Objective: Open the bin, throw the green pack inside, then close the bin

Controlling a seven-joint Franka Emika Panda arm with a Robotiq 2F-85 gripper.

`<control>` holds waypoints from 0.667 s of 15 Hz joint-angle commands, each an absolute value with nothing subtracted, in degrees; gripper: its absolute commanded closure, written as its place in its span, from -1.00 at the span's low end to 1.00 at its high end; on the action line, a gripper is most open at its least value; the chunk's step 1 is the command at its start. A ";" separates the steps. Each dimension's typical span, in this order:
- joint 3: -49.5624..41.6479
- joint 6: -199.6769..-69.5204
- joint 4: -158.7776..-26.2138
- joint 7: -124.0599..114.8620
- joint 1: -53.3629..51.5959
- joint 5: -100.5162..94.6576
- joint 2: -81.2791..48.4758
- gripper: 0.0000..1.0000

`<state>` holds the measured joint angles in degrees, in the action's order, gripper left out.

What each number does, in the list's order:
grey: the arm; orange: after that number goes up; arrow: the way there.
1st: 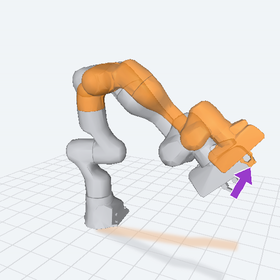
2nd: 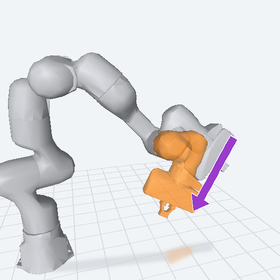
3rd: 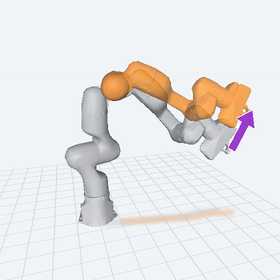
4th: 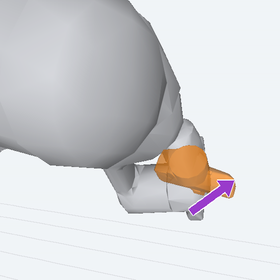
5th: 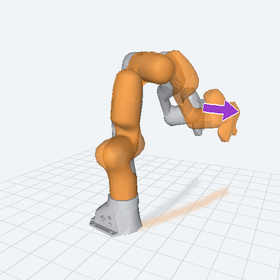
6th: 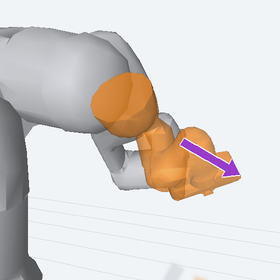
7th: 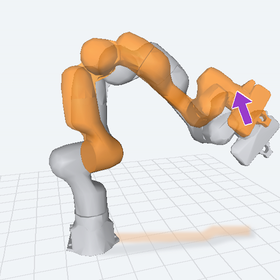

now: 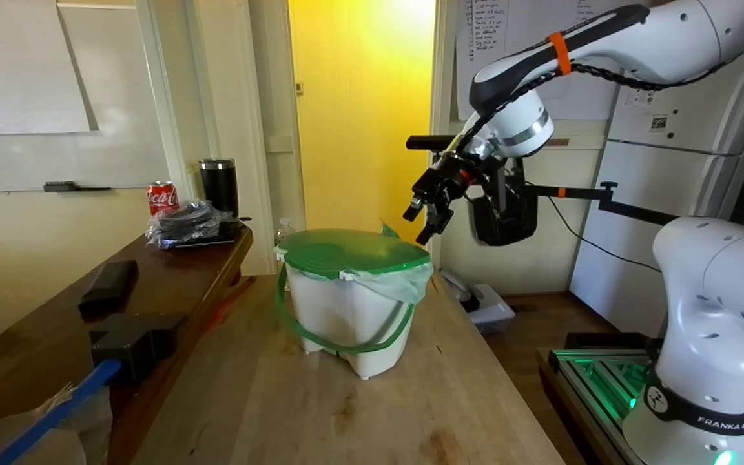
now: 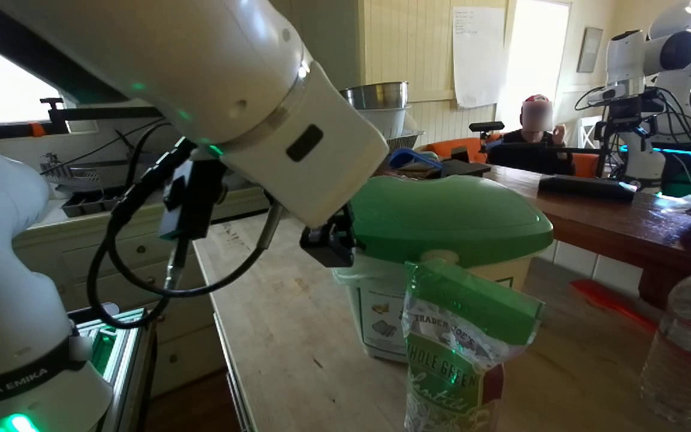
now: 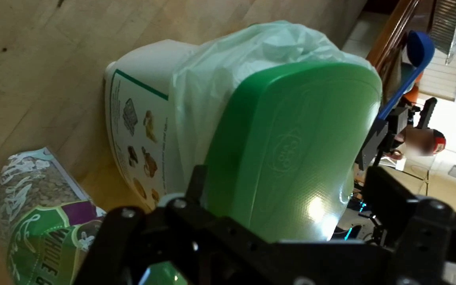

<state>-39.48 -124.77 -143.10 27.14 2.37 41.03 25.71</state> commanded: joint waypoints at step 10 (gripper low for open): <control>-32.82 -121.48 -139.29 29.16 9.65 51.85 15.76 -1.00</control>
<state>-34.20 -124.27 -140.56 27.25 7.39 48.15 17.76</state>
